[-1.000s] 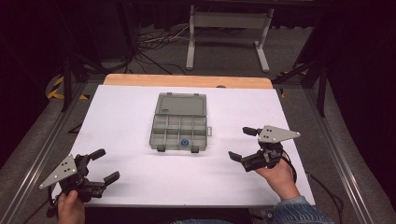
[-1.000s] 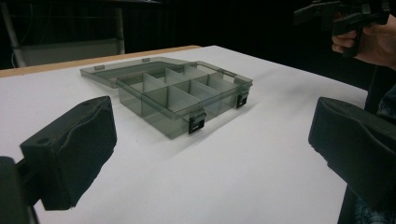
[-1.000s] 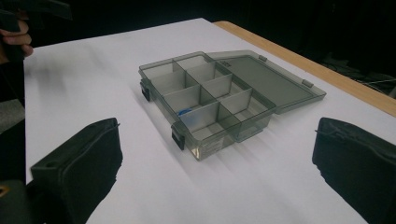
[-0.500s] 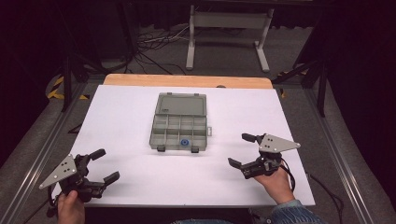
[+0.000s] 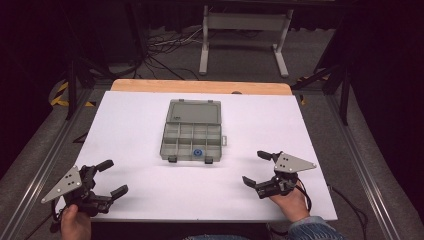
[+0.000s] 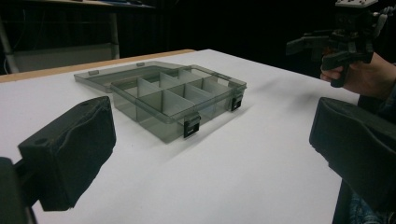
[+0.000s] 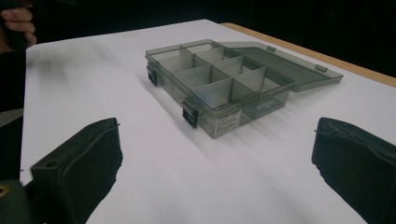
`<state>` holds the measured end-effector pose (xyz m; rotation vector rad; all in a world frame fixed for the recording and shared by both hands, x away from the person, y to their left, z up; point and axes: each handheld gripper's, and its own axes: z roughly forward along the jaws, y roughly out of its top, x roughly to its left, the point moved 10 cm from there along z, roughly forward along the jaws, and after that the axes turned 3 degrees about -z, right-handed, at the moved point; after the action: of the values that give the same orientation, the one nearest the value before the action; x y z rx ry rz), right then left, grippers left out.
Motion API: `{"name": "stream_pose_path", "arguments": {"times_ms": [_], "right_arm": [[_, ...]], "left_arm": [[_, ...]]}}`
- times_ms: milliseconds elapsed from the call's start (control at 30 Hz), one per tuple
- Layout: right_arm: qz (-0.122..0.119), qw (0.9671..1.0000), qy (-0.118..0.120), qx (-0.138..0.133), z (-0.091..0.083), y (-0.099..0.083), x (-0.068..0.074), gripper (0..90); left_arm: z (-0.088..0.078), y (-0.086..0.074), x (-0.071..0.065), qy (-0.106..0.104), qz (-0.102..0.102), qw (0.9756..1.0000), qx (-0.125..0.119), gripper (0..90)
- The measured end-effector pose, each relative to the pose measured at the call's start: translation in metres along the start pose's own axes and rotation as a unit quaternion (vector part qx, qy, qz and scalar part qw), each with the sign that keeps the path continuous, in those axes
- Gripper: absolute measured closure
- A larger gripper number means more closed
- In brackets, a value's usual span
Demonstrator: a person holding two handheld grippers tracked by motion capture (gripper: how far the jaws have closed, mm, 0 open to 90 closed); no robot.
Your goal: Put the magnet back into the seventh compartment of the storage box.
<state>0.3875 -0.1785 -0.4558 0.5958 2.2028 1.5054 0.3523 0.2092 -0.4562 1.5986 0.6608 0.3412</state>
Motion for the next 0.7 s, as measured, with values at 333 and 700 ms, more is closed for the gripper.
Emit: {"name": "stream_pose_path", "arguments": {"times_ms": [333,700], "right_arm": [[0.006,0.9999,0.0,-0.013,0.007,-0.012,0.01,2.8],[0.045,0.9989,-0.005,-0.015,0.013,-0.024,0.001,2.2]], "left_arm": [[0.0,0.0,0.0,0.001,0.002,1.0,0.002,1.3],[0.0,0.001,-0.002,-0.007,0.004,1.0,-0.002,1.3]]}}
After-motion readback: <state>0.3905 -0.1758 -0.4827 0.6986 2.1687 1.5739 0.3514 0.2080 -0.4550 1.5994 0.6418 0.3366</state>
